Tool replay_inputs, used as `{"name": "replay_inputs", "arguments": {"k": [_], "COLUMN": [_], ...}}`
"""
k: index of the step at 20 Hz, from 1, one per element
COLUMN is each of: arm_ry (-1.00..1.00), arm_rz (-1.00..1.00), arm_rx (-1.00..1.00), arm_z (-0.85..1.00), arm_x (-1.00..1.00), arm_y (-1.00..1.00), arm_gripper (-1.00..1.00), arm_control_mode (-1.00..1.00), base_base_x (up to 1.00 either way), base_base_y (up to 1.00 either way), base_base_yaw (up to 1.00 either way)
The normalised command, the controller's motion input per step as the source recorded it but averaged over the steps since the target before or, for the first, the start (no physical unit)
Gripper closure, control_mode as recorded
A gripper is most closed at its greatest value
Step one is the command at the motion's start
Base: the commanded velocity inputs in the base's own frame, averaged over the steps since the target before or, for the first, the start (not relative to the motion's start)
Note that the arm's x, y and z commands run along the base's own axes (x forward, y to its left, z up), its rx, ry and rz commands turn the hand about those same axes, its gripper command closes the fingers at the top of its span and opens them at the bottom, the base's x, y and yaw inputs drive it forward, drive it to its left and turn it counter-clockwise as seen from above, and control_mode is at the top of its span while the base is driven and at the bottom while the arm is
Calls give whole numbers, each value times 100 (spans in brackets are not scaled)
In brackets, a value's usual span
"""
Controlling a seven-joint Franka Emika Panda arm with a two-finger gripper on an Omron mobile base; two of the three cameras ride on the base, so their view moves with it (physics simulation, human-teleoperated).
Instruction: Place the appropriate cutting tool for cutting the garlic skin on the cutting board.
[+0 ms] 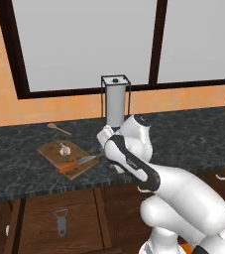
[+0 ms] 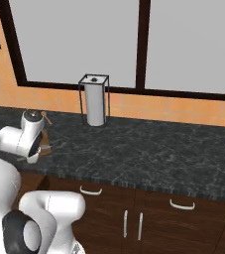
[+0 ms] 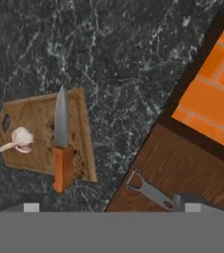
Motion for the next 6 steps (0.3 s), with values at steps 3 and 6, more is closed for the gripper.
{"name": "replay_inputs", "arguments": {"k": [3,6], "arm_ry": [0,0], "arm_rz": [0,0], "arm_rx": [7,11], "arm_z": [47,46], "arm_x": [-12,-10], "arm_y": [-100,-100], "arm_gripper": [-100,-100], "arm_control_mode": [-100,-100], "base_base_x": [0,0], "base_base_y": [0,0], "base_base_yaw": [0,0]}}
